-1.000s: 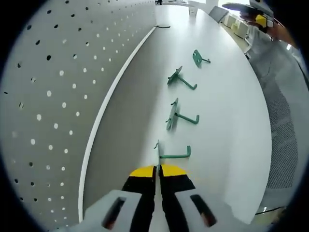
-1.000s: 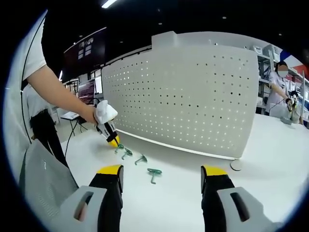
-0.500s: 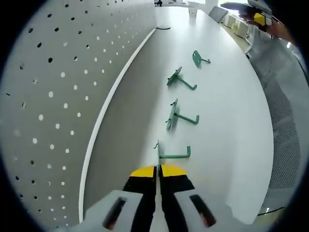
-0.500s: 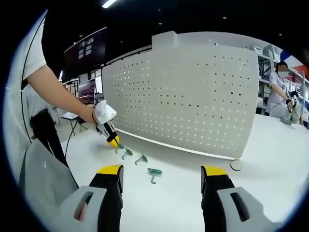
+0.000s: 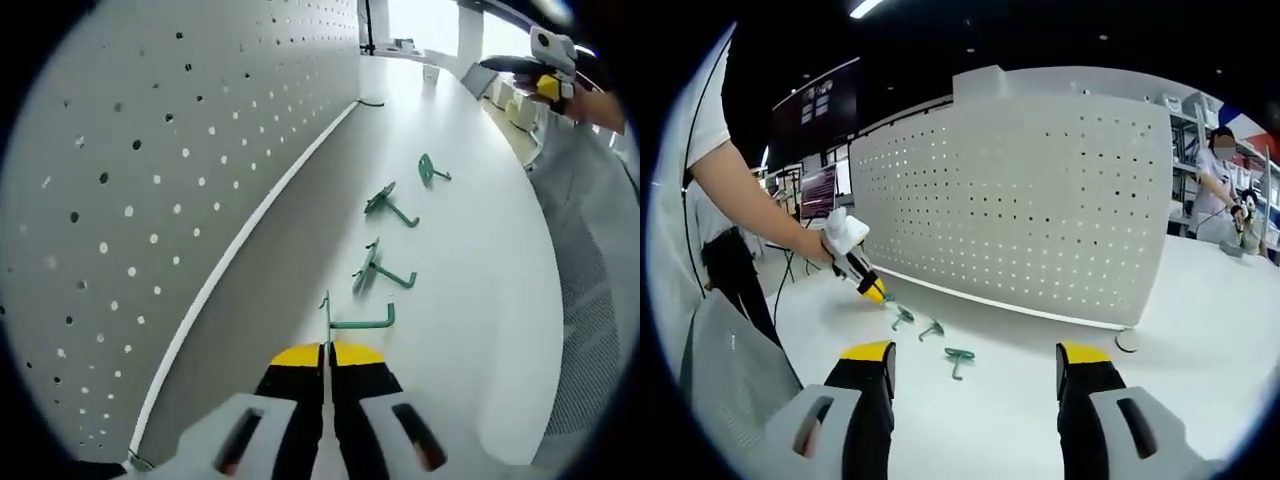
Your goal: Insert the hook assembly into the mounting plate slot until the hook locks in place.
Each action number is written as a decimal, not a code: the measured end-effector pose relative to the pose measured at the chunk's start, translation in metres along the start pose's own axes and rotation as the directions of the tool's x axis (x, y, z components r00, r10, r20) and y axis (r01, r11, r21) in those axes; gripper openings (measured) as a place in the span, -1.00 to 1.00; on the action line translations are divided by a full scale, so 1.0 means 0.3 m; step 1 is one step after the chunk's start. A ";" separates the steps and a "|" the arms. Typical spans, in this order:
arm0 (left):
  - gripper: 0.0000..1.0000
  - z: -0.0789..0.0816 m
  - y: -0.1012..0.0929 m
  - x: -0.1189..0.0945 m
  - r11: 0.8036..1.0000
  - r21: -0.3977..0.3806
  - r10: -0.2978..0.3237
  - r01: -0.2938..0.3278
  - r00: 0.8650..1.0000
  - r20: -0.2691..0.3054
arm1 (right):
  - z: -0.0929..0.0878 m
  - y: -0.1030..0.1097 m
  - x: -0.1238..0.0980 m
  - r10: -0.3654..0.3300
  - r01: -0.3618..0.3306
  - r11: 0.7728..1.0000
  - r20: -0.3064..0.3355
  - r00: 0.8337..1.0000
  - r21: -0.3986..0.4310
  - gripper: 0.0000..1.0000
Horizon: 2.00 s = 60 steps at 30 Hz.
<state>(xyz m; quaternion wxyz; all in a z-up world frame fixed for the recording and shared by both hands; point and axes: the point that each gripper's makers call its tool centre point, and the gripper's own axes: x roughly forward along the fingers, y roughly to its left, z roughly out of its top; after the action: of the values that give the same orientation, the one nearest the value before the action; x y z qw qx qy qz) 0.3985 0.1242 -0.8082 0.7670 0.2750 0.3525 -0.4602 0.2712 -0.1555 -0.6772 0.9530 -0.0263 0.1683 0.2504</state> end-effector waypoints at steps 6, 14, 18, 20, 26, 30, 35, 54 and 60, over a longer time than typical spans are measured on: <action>-0.98 0.033 -0.003 -0.021 0.999 -0.031 0.022 -0.020 0.998 0.056 | 0.011 0.011 0.010 0.013 -0.013 1.000 0.006 1.000 -0.003 0.26; -0.98 0.104 0.001 -0.055 0.996 -0.074 0.056 -0.046 0.987 0.148 | 0.035 0.012 0.011 0.017 -0.017 1.000 0.020 1.000 -0.009 0.26; -0.98 0.149 0.004 -0.077 0.995 -0.082 0.078 -0.062 0.976 0.201 | 0.048 0.012 0.009 0.017 -0.016 1.000 0.029 0.999 -0.008 0.25; -0.98 0.169 0.003 -0.087 0.994 -0.081 0.084 -0.067 0.971 0.223 | 0.049 0.013 0.009 0.016 -0.015 1.000 0.030 0.999 -0.008 0.25; -0.98 0.233 0.000 -0.119 0.991 -0.106 0.108 -0.079 0.948 0.300 | 0.056 0.018 0.007 0.018 -0.018 1.000 0.038 0.999 -0.002 0.25; -0.98 0.270 -0.011 -0.142 0.990 -0.114 0.120 -0.086 0.934 0.336 | 0.064 0.019 0.006 0.019 -0.019 1.000 0.044 0.999 -0.003 0.24; -0.98 0.315 -0.028 -0.171 0.986 -0.148 0.132 -0.078 0.910 0.393 | 0.078 0.022 0.003 0.021 -0.022 1.000 0.060 0.998 0.010 0.24; -0.98 0.498 -0.114 -0.336 0.976 -0.211 0.171 -0.048 0.768 0.618 | 0.112 0.048 -0.002 0.037 -0.038 0.999 0.088 0.995 0.016 0.24; -0.97 0.580 -0.137 -0.424 0.972 -0.229 0.195 -0.045 0.695 0.692 | 0.118 0.056 -0.003 0.041 -0.043 0.999 0.094 0.995 0.014 0.24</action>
<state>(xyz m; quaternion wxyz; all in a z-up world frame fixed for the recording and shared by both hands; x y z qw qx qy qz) 0.3699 0.0420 -0.6068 0.8949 0.0226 0.0543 -0.4423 0.2733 -0.1364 -0.6430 0.9546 -0.0035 0.1260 0.2699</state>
